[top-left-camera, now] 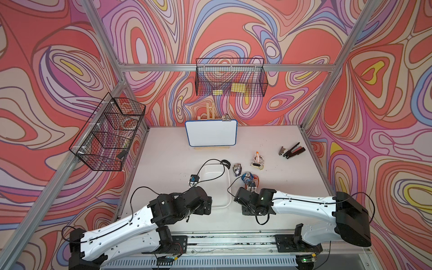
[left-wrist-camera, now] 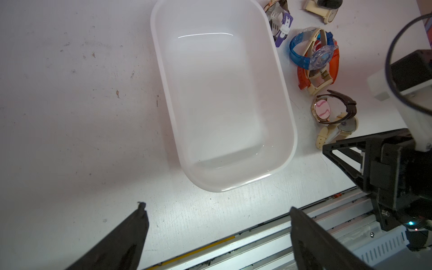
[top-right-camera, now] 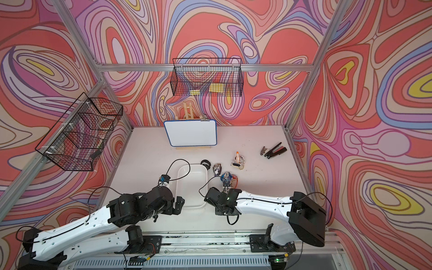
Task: Put the watch into the storage box
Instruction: Pick up the watch at the center of the board.
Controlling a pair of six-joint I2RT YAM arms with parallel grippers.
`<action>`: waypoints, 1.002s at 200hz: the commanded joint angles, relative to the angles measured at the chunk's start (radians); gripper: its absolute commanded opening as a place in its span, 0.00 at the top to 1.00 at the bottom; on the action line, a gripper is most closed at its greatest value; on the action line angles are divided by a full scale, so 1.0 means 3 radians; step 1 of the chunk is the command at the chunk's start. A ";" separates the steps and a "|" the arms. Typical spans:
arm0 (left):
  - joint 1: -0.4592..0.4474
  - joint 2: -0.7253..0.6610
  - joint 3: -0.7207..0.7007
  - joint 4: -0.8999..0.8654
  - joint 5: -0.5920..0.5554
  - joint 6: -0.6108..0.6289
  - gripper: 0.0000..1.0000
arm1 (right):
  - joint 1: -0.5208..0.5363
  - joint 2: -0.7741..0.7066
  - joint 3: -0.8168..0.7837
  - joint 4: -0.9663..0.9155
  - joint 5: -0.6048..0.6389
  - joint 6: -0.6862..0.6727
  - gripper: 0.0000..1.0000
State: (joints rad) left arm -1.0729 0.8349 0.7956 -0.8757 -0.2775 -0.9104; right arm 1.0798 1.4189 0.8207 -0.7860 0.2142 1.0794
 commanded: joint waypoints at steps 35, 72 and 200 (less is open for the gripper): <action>-0.0029 -0.0058 -0.0077 0.0015 -0.0095 -0.0029 0.02 | -0.0140 0.0143 -0.0048 0.0131 0.0005 -0.0131 0.65; -0.0027 -0.0068 -0.0090 0.0010 -0.0128 -0.0028 0.02 | -0.0205 0.0218 -0.0091 0.0208 -0.0019 -0.0168 0.66; -0.0028 -0.0057 -0.0059 0.0000 -0.0133 -0.0023 0.04 | -0.0254 0.0135 -0.0103 0.0070 -0.0047 -0.0212 0.71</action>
State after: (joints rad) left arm -1.0733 0.8246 0.7769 -0.8753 -0.2924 -0.9138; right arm 1.0027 1.4937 0.8009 -0.7139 0.2111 1.0180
